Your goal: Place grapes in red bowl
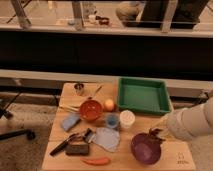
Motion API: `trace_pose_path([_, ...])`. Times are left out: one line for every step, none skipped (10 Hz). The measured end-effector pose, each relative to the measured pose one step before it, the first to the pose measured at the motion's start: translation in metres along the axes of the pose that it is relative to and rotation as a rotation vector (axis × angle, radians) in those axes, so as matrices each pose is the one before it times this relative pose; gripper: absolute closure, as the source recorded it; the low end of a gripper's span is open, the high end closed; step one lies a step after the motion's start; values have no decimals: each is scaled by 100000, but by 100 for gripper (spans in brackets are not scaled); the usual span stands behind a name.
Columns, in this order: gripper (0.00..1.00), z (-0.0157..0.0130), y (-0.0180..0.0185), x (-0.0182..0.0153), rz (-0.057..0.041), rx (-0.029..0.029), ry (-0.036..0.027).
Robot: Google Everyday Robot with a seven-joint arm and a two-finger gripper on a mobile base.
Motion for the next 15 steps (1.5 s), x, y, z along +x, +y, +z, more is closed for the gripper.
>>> trace_pose_path([100,289,233,-290,631,-582,-1362])
trace_pose_path([100,284,267,-283,682,-634,-1453])
trace_pose_path([100,305,290,-271,771,-553,-1546])
trace_pose_path([100,326,268,-306,534,-623,-1456])
trace_pose_path([100,353,395,-302,780,-735,-1531])
trace_pose_path([100,287,262,-182,502,-482,-976])
trace_pose_path([100,367,290,-220,599,-639,-1151])
trace_pose_path([100,326,193,-159,298,-570,-757])
trace_pose_path([100,386,204,-180,393,-632,-739])
trace_pose_path([100,330,139,-69,464,-404,-525])
trace_pose_path([100,336,73,-11,362,-427,-306])
trace_pose_path([100,380,19,6,396,-443,-444])
trace_pose_path([100,433,54,30,488,-492,-630])
trace_pose_path([100,313,100,56,554,-344,-481])
trace_pose_path([100,466,123,86,792,-485,-735])
